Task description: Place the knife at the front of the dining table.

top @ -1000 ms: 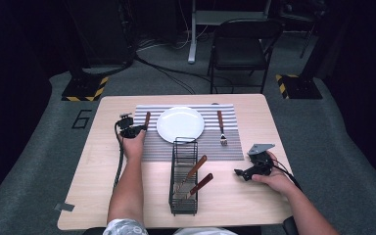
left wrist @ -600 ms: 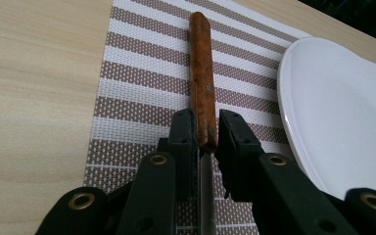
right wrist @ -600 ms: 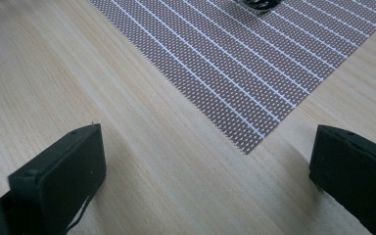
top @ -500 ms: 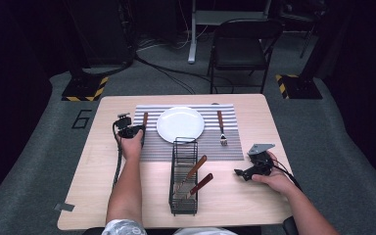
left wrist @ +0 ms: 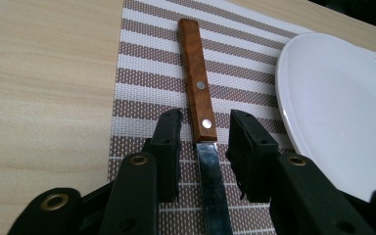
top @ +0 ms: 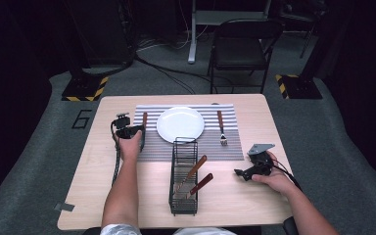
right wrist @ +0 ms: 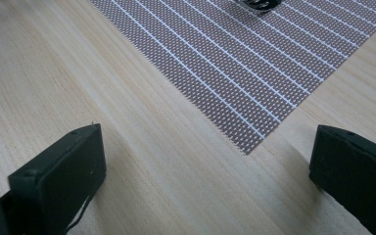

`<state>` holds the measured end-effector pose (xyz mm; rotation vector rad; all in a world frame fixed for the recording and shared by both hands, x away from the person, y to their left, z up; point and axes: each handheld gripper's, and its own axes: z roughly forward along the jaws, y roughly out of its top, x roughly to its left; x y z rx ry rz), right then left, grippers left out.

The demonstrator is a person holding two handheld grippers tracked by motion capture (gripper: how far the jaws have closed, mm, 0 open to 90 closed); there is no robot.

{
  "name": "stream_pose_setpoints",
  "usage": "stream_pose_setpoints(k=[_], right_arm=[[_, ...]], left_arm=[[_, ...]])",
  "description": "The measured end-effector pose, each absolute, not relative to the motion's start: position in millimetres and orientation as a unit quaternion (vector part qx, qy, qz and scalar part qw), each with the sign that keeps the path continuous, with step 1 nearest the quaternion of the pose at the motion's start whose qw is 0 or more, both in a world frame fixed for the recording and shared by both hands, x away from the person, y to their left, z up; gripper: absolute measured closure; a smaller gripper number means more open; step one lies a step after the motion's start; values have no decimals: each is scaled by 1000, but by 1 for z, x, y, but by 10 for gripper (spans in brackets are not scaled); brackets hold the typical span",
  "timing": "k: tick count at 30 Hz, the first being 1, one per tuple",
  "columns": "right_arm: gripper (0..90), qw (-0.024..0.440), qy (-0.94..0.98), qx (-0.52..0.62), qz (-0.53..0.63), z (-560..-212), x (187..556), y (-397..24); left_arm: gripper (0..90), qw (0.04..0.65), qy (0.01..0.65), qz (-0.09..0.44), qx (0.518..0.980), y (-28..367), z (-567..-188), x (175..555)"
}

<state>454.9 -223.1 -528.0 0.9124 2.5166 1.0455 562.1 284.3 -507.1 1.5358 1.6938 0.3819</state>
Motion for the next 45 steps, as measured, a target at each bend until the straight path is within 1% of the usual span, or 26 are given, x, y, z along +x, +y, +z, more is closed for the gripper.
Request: stream_pose_setpoints(k=[5, 8, 11, 14, 28, 33, 37, 41, 42, 45], right_arm=[[0, 134, 868, 314, 360, -528, 455, -223], [0, 134, 868, 313, 360, -528, 455, -223], [0, 135, 868, 313, 360, -528, 455, -223], [0, 135, 868, 313, 360, -528, 455, -223], [0, 135, 868, 313, 360, -528, 455, -223], [0, 134, 868, 313, 360, -528, 455, -223], [0, 134, 869, 313, 360, -528, 455, -223], [0, 134, 868, 313, 360, -528, 455, -223], [0, 134, 869, 313, 359, -528, 455, -223], [0, 135, 868, 313, 360, -528, 455, -223]], left_arm=[[611, 399, 655, 156, 622, 283, -499, 558], [584, 393, 639, 165, 641, 278, -492, 553], [577, 393, 631, 167, 648, 277, -487, 551], [572, 404, 620, 175, 650, 276, -482, 545], [555, 416, 604, 181, 655, 286, -466, 516], [522, 415, 601, 179, 659, 288, -462, 509], [514, 414, 588, 181, 671, 286, -458, 501], [492, 412, 580, 184, 678, 284, -458, 491], [480, 403, 579, 181, 685, 284, -458, 486], [469, 406, 573, 182, 688, 285, -458, 481]])
